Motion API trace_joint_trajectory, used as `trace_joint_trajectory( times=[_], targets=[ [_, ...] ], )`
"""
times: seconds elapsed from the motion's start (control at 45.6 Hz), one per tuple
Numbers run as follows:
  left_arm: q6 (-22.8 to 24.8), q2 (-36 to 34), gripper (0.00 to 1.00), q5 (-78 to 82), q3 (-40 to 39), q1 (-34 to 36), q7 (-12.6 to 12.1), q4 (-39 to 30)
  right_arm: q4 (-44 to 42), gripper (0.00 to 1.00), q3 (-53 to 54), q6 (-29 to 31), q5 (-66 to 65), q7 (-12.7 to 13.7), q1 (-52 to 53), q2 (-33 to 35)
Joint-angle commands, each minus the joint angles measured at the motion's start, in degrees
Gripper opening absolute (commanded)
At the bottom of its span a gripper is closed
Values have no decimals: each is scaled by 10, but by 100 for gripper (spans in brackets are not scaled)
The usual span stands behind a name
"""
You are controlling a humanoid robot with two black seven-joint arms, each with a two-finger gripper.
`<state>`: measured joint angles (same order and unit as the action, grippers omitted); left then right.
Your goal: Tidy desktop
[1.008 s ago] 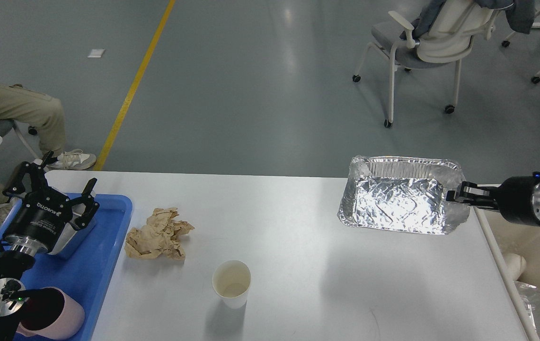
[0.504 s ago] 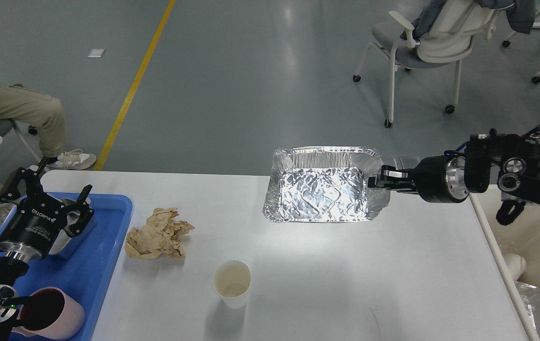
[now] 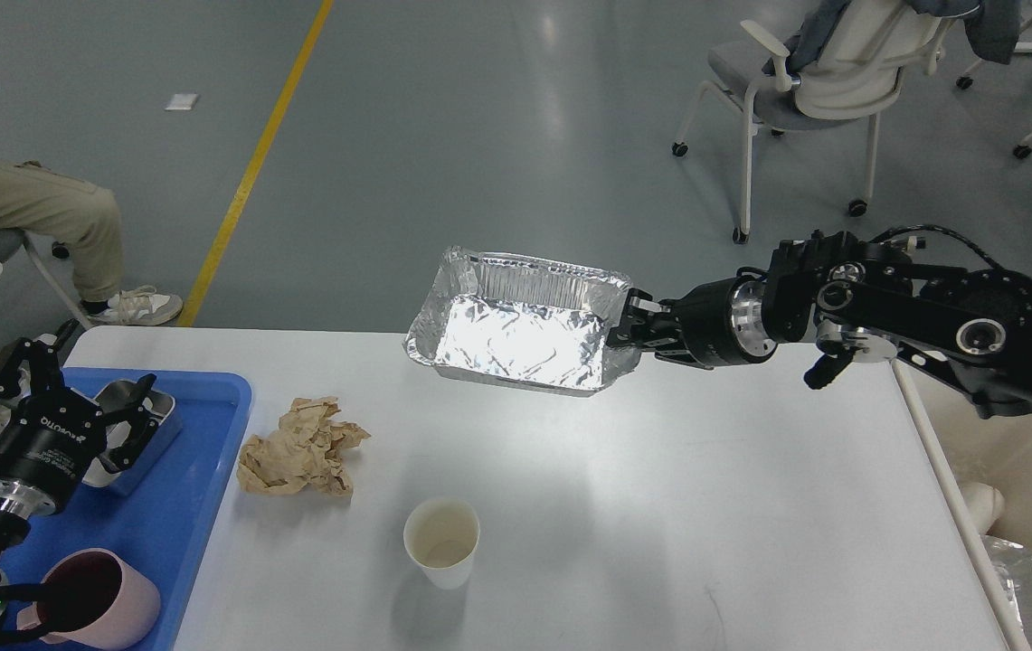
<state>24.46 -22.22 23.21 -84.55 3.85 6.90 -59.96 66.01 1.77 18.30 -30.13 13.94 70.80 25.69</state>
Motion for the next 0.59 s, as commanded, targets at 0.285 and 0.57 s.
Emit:
trace_joint_trajectory(
  times=[0.285,0.57],
  targets=[
    [9,-15,97,22,-12,-5,-1,-2,-81,0,1,-23,29,4,-10,-95],
    [7,-122,97,25,40,-7,-1,-11,-85,0,-3,-22,29,4,-6,-93]
  ],
)
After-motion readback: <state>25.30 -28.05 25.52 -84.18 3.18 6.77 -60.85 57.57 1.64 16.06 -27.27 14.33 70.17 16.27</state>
